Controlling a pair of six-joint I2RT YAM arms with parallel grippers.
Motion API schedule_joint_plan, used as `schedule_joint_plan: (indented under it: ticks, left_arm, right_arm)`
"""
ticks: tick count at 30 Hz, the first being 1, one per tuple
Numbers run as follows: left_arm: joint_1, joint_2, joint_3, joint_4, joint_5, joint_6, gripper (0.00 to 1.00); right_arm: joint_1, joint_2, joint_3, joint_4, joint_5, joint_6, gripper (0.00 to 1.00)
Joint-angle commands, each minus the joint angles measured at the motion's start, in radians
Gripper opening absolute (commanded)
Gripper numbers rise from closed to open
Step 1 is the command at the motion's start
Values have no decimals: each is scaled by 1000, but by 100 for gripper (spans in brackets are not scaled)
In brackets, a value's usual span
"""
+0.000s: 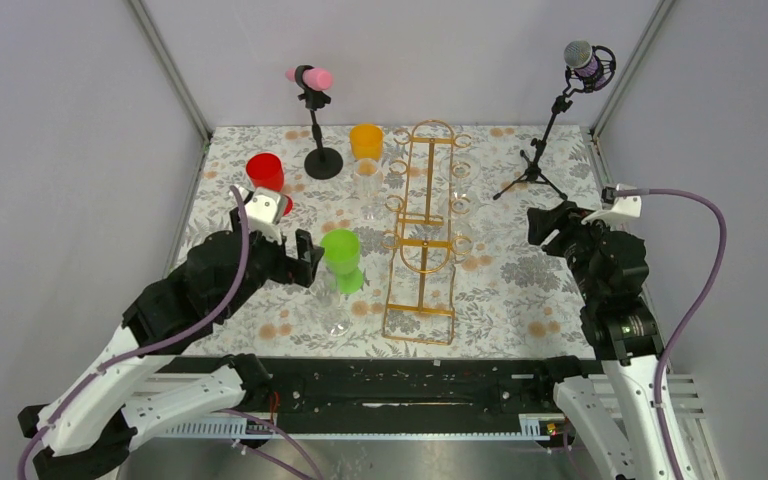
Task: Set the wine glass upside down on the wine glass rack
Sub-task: Pick up the wine glass at the center of the board.
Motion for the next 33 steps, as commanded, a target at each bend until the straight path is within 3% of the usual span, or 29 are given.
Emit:
schedule_joint_plan:
  ticks: [1,6,13,25,33]
  left_arm:
    - [4,26,113,-245,59,-130,85]
    - [5,69,160,-355,103,-190,78]
    - [5,93,125,-373,150,-219,66]
    - [29,193,47,-333,156,-220,63]
    - [53,216,25,-333,158,-207,56]
  right_arm:
    - [-3,-6,77,-201,-18,88,65]
    - [-3,-60,52,-208,-12,116,65]
    - [-3,-73,34,-240,-19,117,65]
    - [-3,-69,46,-253,-81,124,66]
    - [-3,-74,35,-252,-84,123,66]
